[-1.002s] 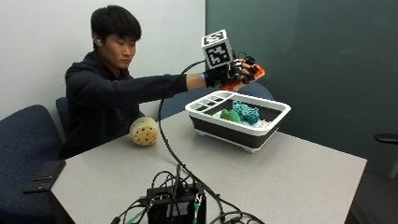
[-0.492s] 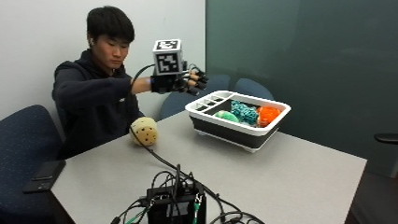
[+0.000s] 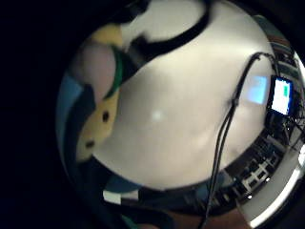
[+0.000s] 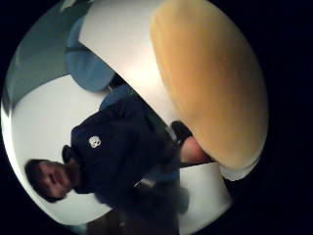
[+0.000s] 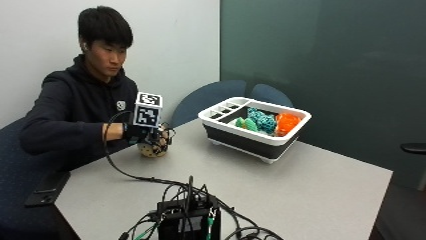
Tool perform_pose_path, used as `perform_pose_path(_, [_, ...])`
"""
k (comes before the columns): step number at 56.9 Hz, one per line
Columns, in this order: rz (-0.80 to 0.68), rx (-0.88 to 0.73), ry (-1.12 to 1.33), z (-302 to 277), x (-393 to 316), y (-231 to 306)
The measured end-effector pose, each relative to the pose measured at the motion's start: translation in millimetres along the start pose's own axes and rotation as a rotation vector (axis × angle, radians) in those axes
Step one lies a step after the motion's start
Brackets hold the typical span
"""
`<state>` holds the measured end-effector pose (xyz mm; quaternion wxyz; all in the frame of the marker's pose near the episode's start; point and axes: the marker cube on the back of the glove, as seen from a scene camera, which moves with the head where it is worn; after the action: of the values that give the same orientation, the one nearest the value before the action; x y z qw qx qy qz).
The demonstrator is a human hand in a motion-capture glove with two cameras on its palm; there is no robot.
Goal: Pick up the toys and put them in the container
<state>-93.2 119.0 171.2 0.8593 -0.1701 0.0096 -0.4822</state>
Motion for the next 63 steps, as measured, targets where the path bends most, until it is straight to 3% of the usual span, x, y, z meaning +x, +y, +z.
perform_pose_path(10, [-0.045, 0.177, -0.048, -33.8, -3.3, -22.9])
perform_pose_path(24, [-0.043, 0.547, -0.179, -200.7, -7.7, -58.0])
perform_pose_path(38, [0.133, 0.813, -0.203, -300.0, -3.6, -169.2])
perform_pose_path(42, [0.211, 0.807, -0.252, -302.0, 8.8, -199.3])
perform_pose_path(50, [0.262, 0.629, -0.182, -271.1, 11.8, -242.6])
perform_pose_path(63, [0.277, 0.671, -0.291, -268.4, 39.1, -227.4])
